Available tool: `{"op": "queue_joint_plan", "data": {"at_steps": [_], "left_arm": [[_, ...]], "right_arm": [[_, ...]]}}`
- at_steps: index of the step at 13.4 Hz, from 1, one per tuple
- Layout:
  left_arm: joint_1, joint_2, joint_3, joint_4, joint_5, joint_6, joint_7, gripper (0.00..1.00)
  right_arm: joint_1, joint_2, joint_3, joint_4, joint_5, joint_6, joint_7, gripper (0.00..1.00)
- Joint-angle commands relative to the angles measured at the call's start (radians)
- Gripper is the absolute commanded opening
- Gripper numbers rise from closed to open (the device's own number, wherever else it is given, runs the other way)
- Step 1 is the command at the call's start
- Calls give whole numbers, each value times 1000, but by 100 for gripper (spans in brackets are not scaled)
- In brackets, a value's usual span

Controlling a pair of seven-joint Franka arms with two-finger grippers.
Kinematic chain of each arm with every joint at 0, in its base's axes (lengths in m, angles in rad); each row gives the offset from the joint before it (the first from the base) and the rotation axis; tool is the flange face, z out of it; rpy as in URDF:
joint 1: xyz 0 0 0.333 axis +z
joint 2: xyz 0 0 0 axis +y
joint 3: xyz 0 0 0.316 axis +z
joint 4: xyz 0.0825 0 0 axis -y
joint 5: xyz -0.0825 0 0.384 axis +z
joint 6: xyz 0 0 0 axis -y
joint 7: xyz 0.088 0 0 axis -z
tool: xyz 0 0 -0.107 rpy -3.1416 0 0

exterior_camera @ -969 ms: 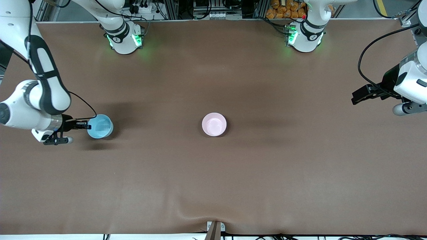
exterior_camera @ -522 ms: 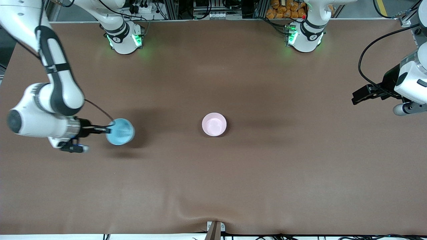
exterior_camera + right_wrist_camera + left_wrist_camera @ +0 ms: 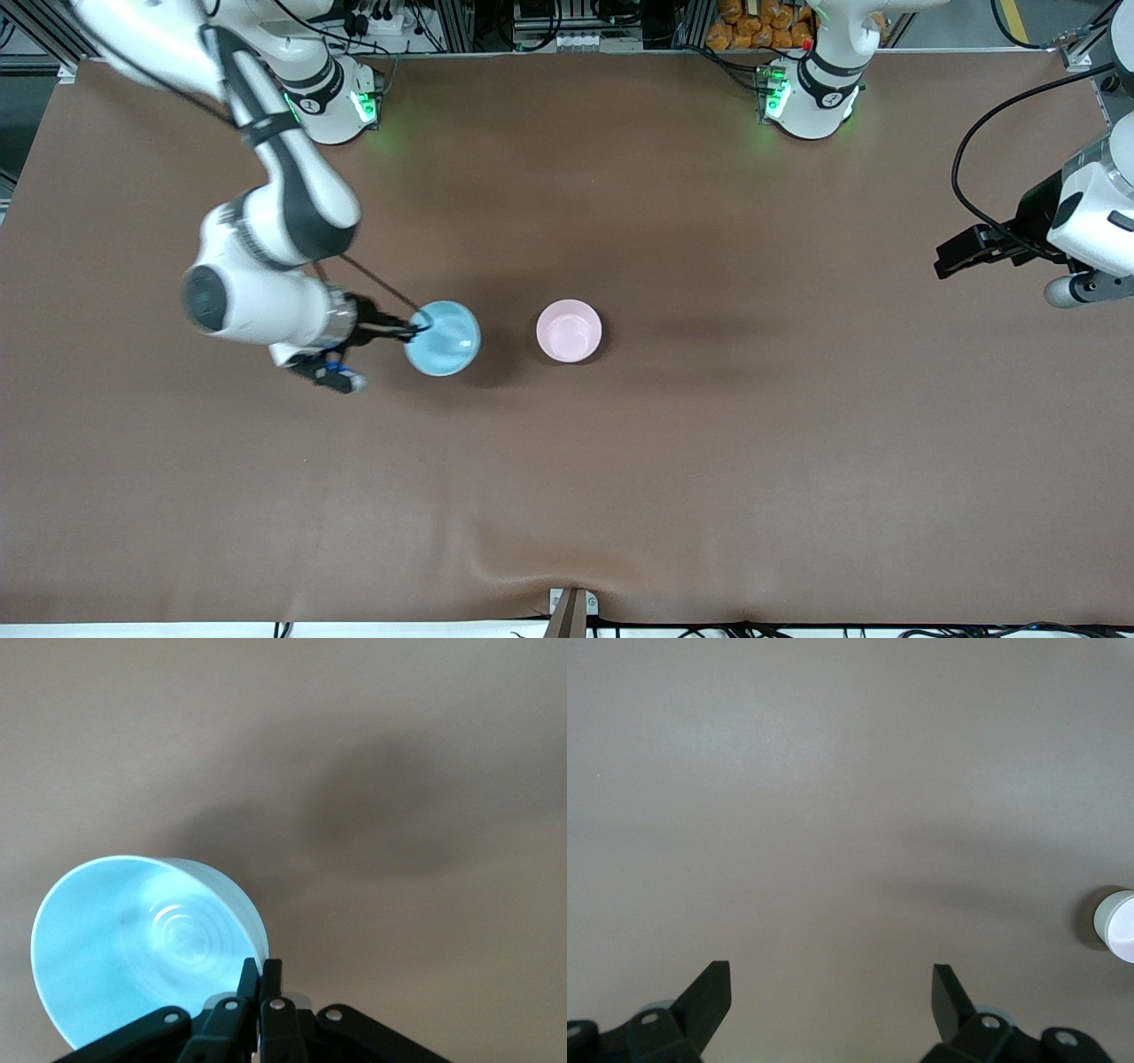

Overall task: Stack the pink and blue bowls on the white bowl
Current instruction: 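Carry the blue bowl onto the pink bowl and lower it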

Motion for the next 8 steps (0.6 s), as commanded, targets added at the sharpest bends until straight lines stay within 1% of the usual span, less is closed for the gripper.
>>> {"op": "queue_joint_plan", "data": {"at_steps": [1, 4, 5, 8], "left_arm": [[-1, -19, 7, -17, -17, 11, 15, 100], [2, -19, 7, -17, -17, 11, 15, 100], [1, -16, 5, -17, -17, 14, 15, 100], [1, -13, 5, -19, -17, 20, 15, 100]], "right_arm": [[134, 16, -9, 4, 9, 89, 192, 0], [240, 24, -11, -2, 6, 137, 316, 0], [279, 34, -14, -10, -2, 186, 362, 0], [324, 95, -15, -20, -69, 273, 439, 0]]}}
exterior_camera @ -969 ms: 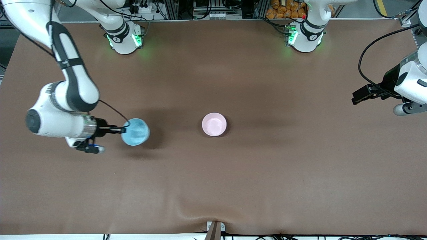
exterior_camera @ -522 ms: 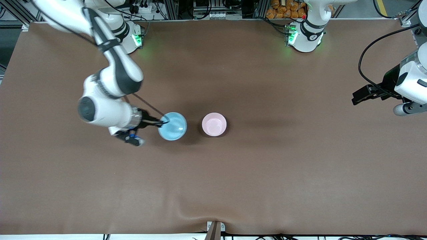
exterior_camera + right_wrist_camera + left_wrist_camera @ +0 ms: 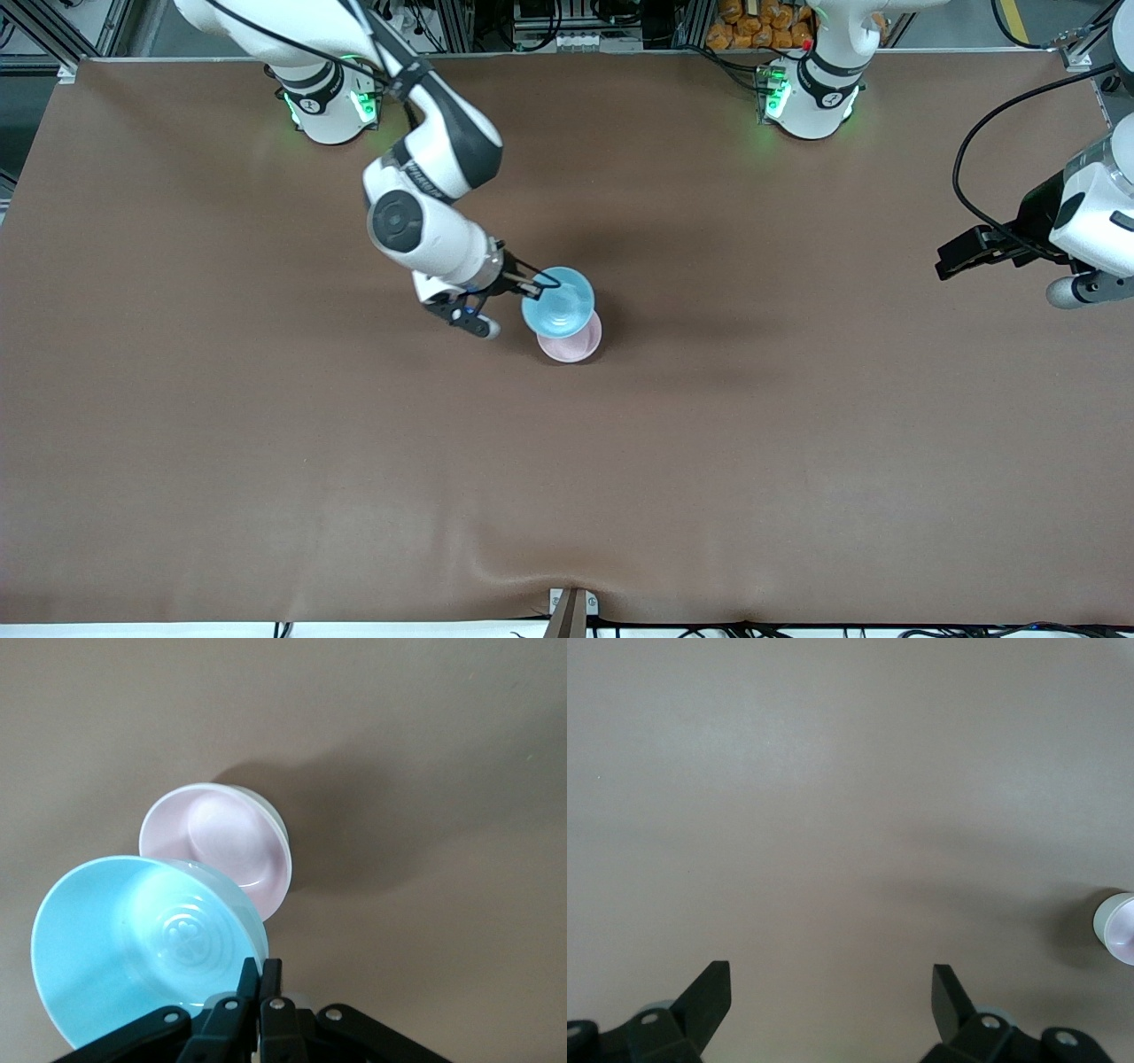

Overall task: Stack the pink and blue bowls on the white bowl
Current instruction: 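Carry the blue bowl onto the pink bowl and lower it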

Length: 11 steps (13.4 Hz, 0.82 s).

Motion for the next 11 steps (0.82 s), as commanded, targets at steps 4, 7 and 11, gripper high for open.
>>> {"op": "queue_joint_plan", "data": {"at_steps": [4, 7, 11], "left_arm": [[0, -15, 1, -17, -19, 16, 14, 100], [2, -16, 2, -17, -19, 16, 14, 100], [2, -16, 2, -17, -19, 16, 14, 100]], "right_arm": [[26, 90, -12, 5, -75, 105, 65, 0], [15, 99, -18, 16, -78, 108, 68, 0], [27, 140, -18, 23, -100, 148, 79, 0]]}}
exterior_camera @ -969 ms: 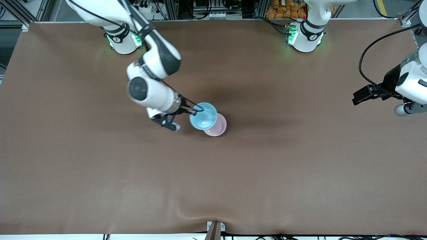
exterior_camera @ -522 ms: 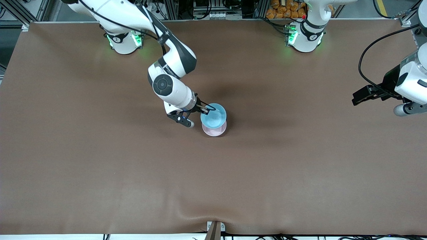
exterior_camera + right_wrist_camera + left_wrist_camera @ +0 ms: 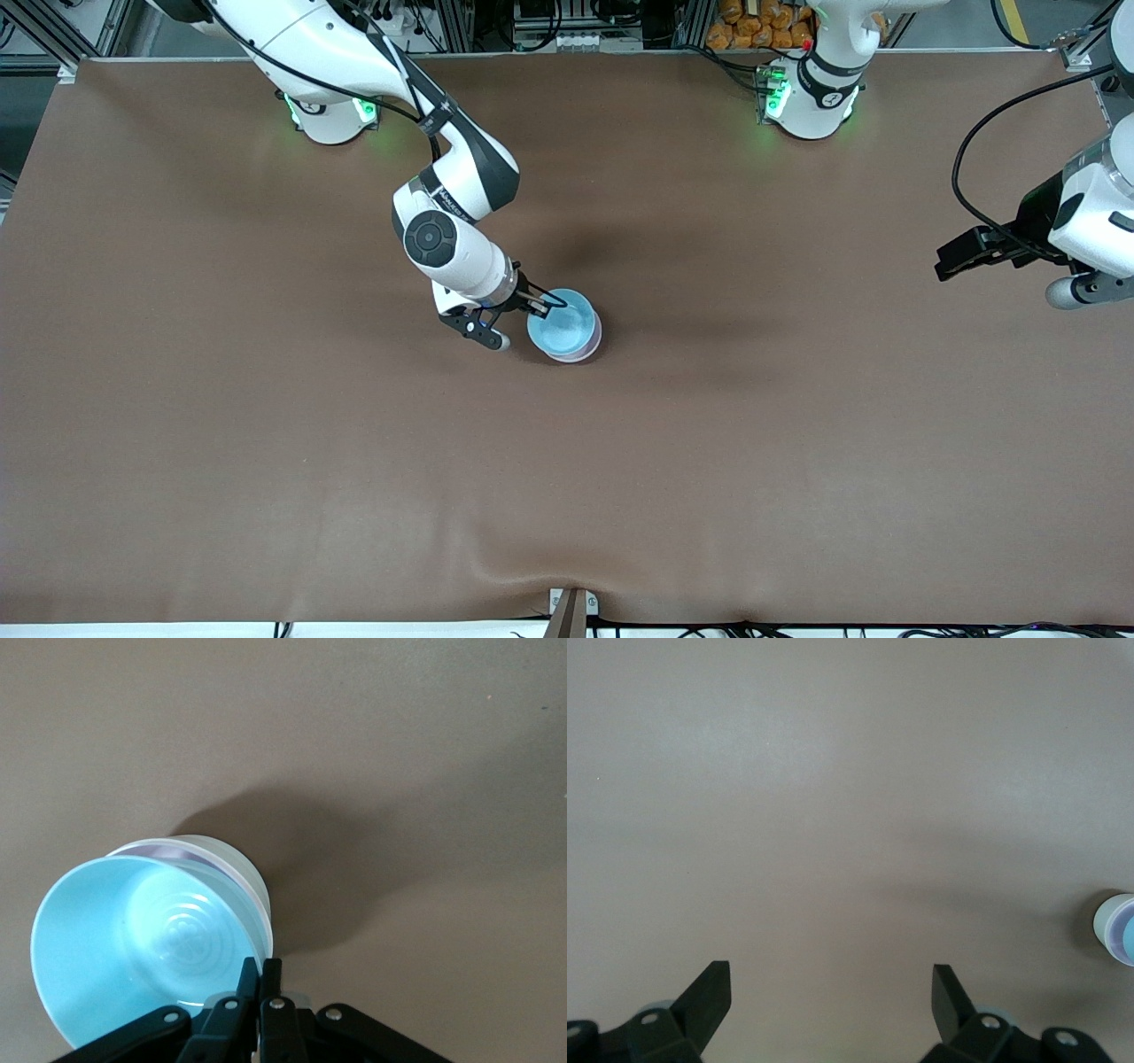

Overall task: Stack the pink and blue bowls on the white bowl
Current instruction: 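Carry the blue bowl onto the pink bowl and lower it, then open the right gripper and withdraw it from the stack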

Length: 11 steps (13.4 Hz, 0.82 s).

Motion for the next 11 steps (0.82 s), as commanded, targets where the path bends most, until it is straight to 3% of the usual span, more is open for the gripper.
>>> {"op": "queue_joint_plan", "data": {"at_steps": [1, 4, 5, 7, 11], "left_arm": [[0, -15, 3, -15, -17, 13, 15, 100], [0, -16, 1, -15, -19, 13, 15, 100], [0, -16, 1, -15, -19, 13, 15, 100], [0, -16, 1, -15, -19, 13, 15, 100], [0, -15, 1, -16, -19, 13, 15, 100]], "right_arm": [[13, 40, 1, 26, -23, 27, 35, 0], [20, 54, 0, 32, -26, 27, 37, 0], [22, 63, -3, 40, -24, 27, 37, 40], [22, 72, -9, 81, -30, 10, 73, 100], [-3, 72, -46, 288, -88, -204, 67, 100]]}}
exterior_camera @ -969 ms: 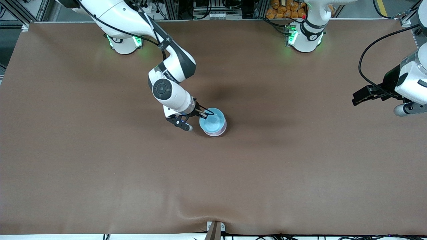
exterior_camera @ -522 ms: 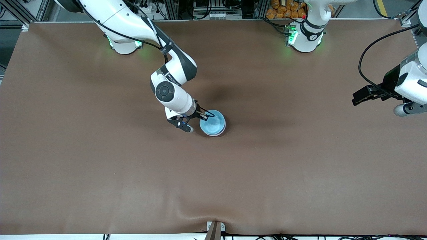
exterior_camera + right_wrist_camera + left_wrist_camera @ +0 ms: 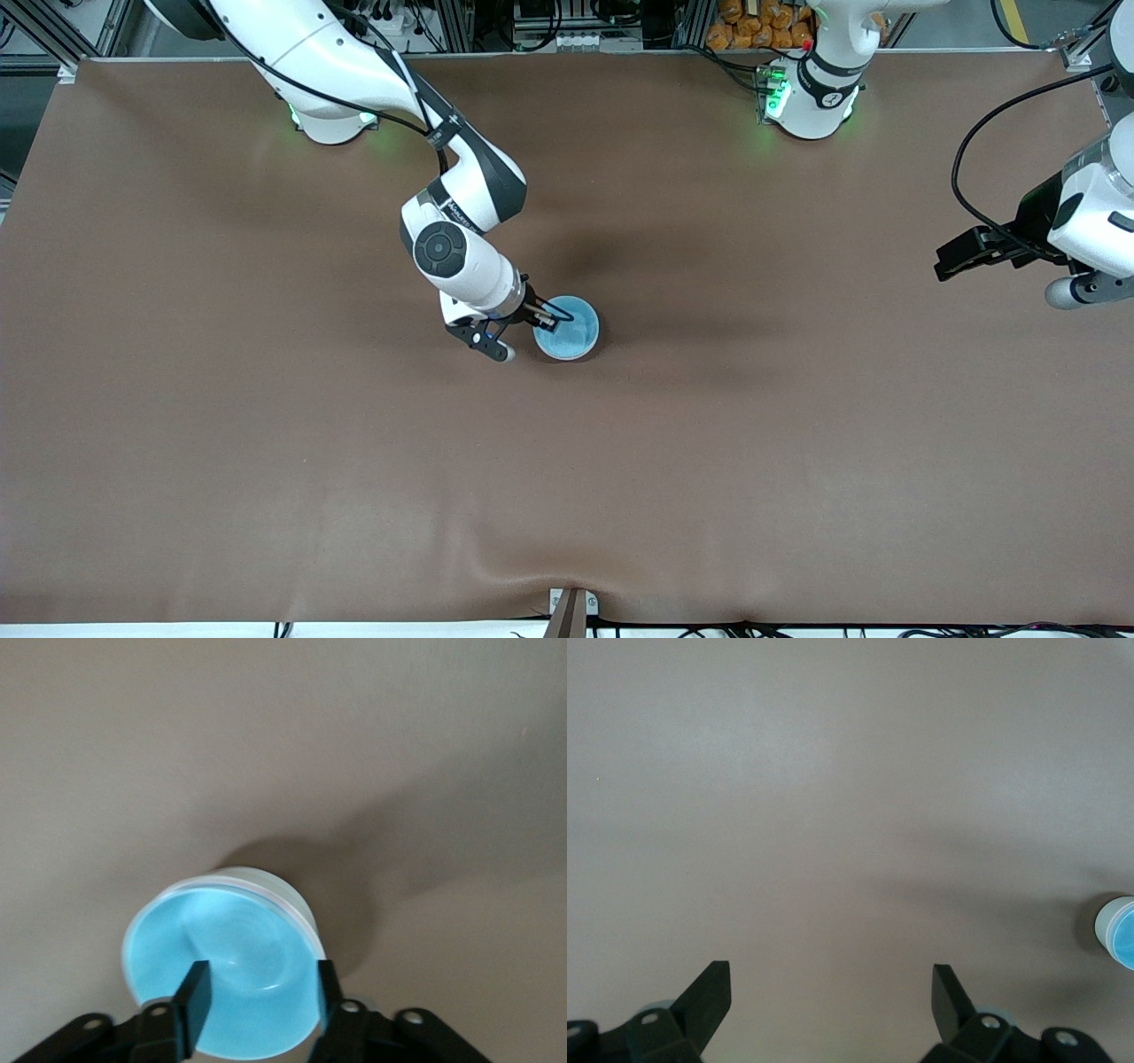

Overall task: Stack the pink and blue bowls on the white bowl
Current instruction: 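Open the right gripper and withdraw it from the stack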

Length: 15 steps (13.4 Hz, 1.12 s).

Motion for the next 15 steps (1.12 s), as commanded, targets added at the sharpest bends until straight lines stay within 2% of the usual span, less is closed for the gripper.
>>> {"op": "queue_joint_plan", "data": {"at_steps": [1, 4, 6, 9, 11, 15], "left_arm": [[0, -15, 2, -16, -19, 12, 15, 100], [2, -26, 1, -14, -19, 11, 18, 100], [-4, -29, -1, -16, -20, 9, 24, 100], [-4, -29, -1, -16, -20, 9, 24, 100], [-4, -30, -1, -16, -20, 6, 24, 100], [-4, -30, -1, -14, -20, 6, 24, 100]], "right_arm": [[-23, 18, -39, 185, -72, -166, 6, 100], [-110, 14, -56, 279, -144, -179, -53, 100], [-200, 5, -49, 299, -147, -182, -102, 100], [-272, -20, -40, 307, -306, -185, -126, 100], [-364, -35, 17, 311, -319, -225, -177, 100], [-411, -92, 13, 340, -320, -299, -264, 100]]}}
